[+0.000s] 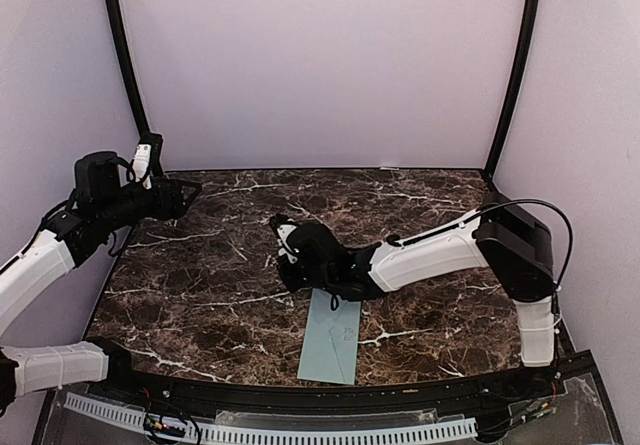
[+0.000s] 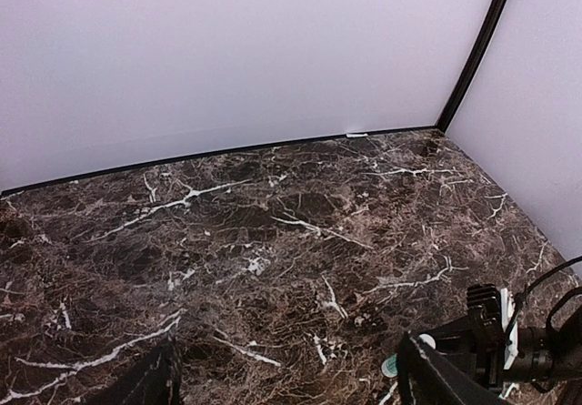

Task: Place the letter into the envelope and seal it
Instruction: Place the solid glue at the center of the board.

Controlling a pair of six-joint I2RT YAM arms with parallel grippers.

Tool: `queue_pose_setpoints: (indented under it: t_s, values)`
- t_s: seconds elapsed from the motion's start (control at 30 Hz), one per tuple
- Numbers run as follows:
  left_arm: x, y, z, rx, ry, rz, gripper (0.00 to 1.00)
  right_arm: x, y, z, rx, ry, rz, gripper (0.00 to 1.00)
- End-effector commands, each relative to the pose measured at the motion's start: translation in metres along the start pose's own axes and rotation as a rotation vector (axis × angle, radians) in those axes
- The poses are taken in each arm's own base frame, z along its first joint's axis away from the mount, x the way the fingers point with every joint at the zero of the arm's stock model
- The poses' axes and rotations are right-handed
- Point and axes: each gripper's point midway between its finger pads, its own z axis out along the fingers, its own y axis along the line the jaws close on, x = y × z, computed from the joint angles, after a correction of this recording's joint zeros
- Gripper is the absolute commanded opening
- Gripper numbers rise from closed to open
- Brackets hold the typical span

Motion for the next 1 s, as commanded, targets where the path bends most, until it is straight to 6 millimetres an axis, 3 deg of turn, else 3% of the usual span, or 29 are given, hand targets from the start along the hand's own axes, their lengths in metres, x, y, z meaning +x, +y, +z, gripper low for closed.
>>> queue_pose_setpoints:
  t_s: [0.0,0.3,0.57,0.97]
  values:
    - [0.008,0.001,0.002,0.003,0.024,-0.006,0.79,-0.012,0.008,0.006,-0.004,-0.047,0.013,0.14]
    - [0.009,0.000,0.003,0.011,0.027,-0.008,0.80,-0.003,0.007,0.011,-0.003,-0.023,0.013,0.16]
    - [0.010,0.000,0.003,0.015,0.031,-0.009,0.79,0.002,0.009,0.014,-0.006,-0.009,0.015,0.24]
    - [0.009,-0.001,0.003,0.019,0.029,-0.008,0.79,0.000,0.009,0.011,-0.008,-0.010,0.019,0.58]
